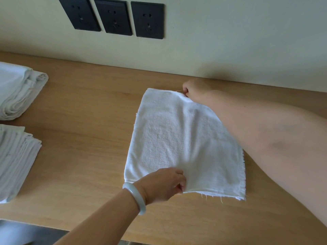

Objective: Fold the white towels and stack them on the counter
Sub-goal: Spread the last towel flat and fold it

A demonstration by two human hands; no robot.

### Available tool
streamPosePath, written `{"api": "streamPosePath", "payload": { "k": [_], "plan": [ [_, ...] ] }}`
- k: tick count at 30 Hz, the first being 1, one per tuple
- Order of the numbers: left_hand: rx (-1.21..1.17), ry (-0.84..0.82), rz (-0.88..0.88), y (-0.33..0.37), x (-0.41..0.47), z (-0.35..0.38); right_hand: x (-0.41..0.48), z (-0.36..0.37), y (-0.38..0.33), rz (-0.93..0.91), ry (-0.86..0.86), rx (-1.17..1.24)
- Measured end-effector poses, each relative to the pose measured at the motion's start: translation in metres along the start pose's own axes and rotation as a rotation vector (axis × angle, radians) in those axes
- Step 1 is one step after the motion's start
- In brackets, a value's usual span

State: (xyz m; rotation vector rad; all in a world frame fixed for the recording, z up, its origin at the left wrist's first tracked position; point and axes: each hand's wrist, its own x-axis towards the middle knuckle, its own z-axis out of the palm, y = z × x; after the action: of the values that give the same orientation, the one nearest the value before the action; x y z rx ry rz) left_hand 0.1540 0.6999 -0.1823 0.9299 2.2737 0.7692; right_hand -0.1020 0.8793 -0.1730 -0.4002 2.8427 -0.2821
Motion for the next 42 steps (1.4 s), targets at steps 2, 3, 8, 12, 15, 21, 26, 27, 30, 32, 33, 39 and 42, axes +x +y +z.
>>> {"api": "streamPosePath", "payload": {
  "k": [2, 3, 8, 12, 15, 21, 26, 27, 30, 32, 33, 39, 42],
  "plan": [
    [-0.012, 0.042, -0.01, -0.001, -0.003, -0.001, -0.001, 0.001, 0.001, 0.011, 0.002, 0.03],
    [-0.005, 0.083, -0.016, -0.003, -0.006, -0.001, -0.001, 0.0, 0.001, 0.014, 0.001, 0.047],
    [0.094, 0.314, -0.083, -0.036, -0.055, -0.005, 0.002, -0.007, -0.006, 0.016, 0.101, 0.084],
    [0.16, 0.319, -0.187, -0.065, -0.091, -0.01, 0.001, 0.008, -0.03, -0.06, 0.1, 0.164],
    [0.136, 0.348, -0.152, -0.071, -0.096, -0.019, -0.005, 0.035, -0.056, -0.135, 0.098, 0.021],
    [0.107, 0.277, -0.158, -0.087, -0.097, -0.014, -0.022, 0.06, -0.075, 0.099, 0.227, -0.01],
    [0.133, 0.485, -0.228, -0.084, -0.059, -0.056, -0.082, 0.072, -0.052, 0.222, 0.448, 0.176],
    [0.221, 0.544, -0.217, -0.085, -0.042, -0.065, -0.094, 0.072, -0.036, 0.303, 0.454, 0.189],
    [0.379, 0.487, -0.336, -0.077, 0.014, -0.09, -0.118, 0.073, 0.007, 0.35, 0.361, 0.21],
    [0.445, 0.377, -0.367, -0.07, 0.048, -0.094, -0.129, 0.067, 0.028, 0.271, 0.385, 0.282],
    [0.482, 0.343, -0.362, -0.065, 0.063, -0.094, -0.132, 0.062, 0.038, 0.293, 0.482, 0.348],
    [0.523, 0.375, -0.501, -0.075, 0.119, -0.101, -0.111, 0.015, 0.089, 0.741, 0.363, 0.617],
    [0.449, 0.367, -0.539, -0.094, 0.122, -0.094, -0.099, 0.006, 0.088, 0.684, 0.217, 0.66]
  ]
}}
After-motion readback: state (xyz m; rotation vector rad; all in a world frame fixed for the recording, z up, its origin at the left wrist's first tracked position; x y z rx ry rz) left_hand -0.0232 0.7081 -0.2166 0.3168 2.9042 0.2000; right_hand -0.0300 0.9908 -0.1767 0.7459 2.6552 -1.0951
